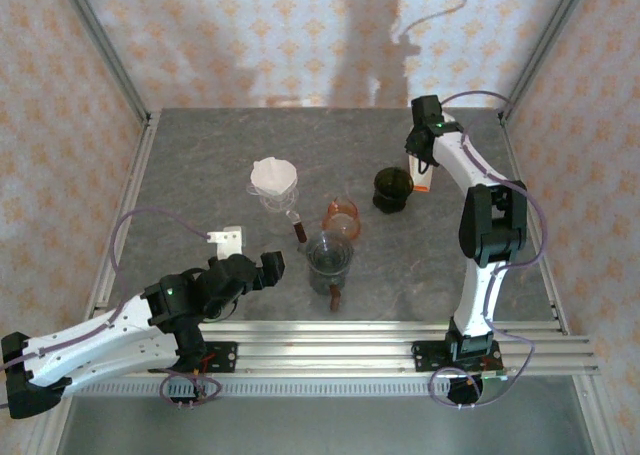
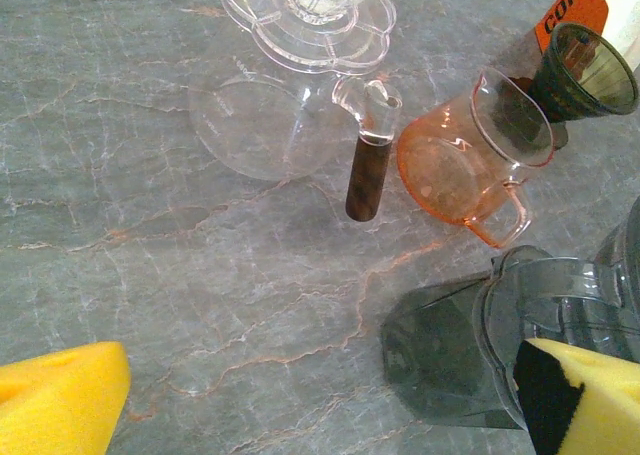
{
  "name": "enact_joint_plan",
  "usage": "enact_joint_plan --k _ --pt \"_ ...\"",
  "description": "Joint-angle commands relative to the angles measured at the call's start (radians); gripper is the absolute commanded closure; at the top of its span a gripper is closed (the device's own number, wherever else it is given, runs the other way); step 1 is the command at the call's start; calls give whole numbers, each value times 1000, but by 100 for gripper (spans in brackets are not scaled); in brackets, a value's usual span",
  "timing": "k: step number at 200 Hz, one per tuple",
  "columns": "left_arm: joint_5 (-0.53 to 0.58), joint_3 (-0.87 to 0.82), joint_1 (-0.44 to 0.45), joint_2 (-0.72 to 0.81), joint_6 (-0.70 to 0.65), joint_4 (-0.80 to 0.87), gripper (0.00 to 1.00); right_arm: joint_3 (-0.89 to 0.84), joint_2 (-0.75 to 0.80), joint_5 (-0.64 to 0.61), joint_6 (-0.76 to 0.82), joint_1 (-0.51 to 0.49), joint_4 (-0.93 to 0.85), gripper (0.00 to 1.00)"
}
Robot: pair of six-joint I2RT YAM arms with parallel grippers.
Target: Place the coffee filter in the dripper
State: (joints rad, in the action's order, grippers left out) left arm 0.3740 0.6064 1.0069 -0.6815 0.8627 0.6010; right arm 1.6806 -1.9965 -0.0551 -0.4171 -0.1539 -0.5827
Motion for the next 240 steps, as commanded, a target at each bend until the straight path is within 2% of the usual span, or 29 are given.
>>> enact_joint_plan --k 1,60,147,240 --pt "17 13 -13 3 -14 6 0 36 -31 -44 -15 4 -14 73" --pt "-4 1 -33 3 -12 -4 0 39 -51 -42 -22 4 -12 75" --pt "-26 -8 -51 1 -10 -12 0 15 -29 -36 0 4 9 100" --pt "-37 -15 -58 3 -3 -20 0 -93 117 -47 20 1 27 100"
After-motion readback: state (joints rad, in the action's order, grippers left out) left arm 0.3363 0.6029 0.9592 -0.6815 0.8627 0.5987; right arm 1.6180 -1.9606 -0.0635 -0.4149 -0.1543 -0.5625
